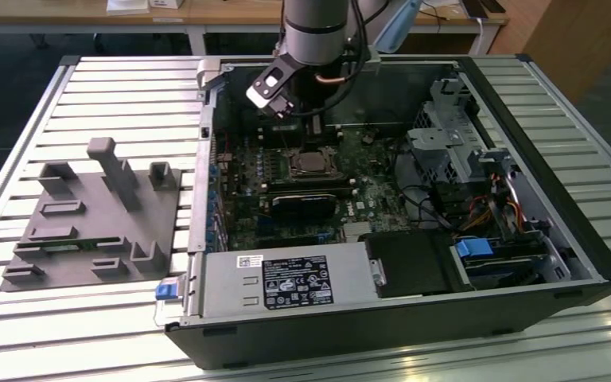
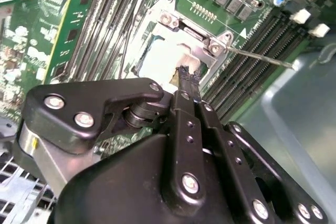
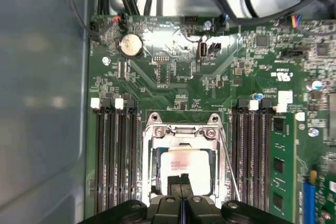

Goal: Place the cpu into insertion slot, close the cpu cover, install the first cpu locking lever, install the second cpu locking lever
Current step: 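Install the first cpu locking lever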

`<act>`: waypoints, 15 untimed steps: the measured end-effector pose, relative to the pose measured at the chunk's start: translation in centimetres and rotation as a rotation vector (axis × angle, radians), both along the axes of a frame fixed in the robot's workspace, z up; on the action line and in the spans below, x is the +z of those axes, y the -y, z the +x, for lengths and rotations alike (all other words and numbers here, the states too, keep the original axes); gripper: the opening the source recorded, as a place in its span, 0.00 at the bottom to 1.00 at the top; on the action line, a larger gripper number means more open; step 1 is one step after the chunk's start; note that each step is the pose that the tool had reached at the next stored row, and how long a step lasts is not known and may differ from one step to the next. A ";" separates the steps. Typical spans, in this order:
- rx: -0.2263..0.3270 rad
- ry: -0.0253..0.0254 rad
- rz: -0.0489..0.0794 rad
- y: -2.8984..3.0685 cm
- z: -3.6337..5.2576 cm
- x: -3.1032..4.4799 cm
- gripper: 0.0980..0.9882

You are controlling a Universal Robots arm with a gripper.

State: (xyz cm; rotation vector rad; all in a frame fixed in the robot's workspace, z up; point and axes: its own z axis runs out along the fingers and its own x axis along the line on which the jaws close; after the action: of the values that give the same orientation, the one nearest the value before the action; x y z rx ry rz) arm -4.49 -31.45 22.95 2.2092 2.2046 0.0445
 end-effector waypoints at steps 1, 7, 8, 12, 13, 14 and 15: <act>0.000 0.0001 0.000 0.00 0.00 0.36 0.01; 0.000 -0.0001 0.000 0.00 0.00 2.36 0.01; 0.000 -0.0001 0.000 0.00 0.00 2.68 0.01; 0.000 0.0001 0.002 0.01 0.00 3.49 0.01; 0.005 0.0000 0.002 0.01 0.00 3.49 0.01; 0.015 0.0000 0.002 0.01 0.00 3.49 0.01; 0.028 -0.0001 0.002 0.01 0.00 3.49 0.01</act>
State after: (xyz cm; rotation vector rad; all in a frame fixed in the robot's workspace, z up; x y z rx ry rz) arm -4.49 -31.46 26.44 2.1791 2.2367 0.0468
